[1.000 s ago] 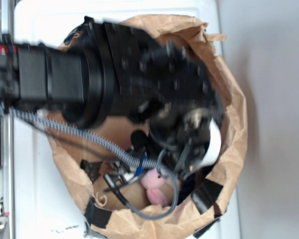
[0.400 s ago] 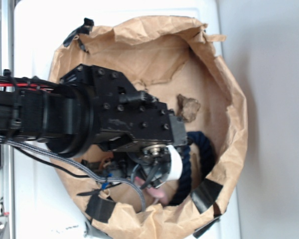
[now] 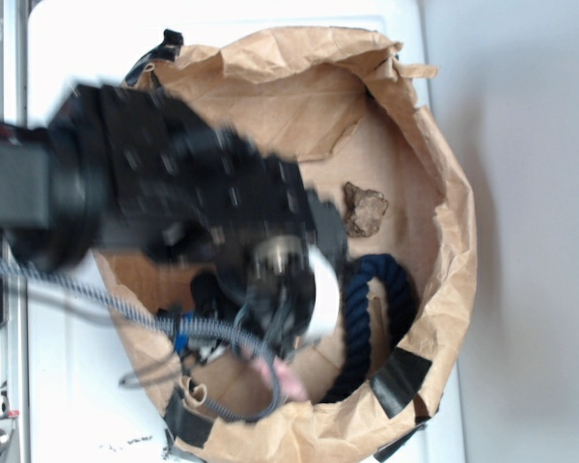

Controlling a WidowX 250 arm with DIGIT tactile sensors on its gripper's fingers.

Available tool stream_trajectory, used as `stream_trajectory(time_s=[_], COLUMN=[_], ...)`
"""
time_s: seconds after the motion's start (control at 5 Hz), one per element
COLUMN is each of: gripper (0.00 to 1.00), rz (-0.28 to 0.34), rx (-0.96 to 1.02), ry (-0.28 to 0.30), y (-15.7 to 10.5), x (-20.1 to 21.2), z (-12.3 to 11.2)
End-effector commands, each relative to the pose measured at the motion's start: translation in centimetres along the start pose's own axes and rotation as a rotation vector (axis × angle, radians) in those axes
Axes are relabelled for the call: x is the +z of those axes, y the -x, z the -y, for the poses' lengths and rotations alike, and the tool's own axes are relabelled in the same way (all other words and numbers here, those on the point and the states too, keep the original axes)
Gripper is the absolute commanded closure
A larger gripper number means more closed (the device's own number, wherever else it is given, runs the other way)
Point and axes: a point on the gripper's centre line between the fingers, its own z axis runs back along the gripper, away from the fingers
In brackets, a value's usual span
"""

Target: Grab the pink bunny.

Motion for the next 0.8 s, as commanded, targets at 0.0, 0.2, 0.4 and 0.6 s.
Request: stream_trajectory(time_s=[0.0,0.2,0.4,0.6], gripper=[1.0,1.0,1.0,1.0], rz=[0.041,0.019,0.025,0.015], rx=[0.457,0.633,0.587,0.515], ry=[-0.113,-0.097,-0.082,-0.087], y=[1.6,2.6,2.9,3.0], x=[7.5,10.0,12.2,11.9], z=[-1.1,-0.2,0.6,0.6])
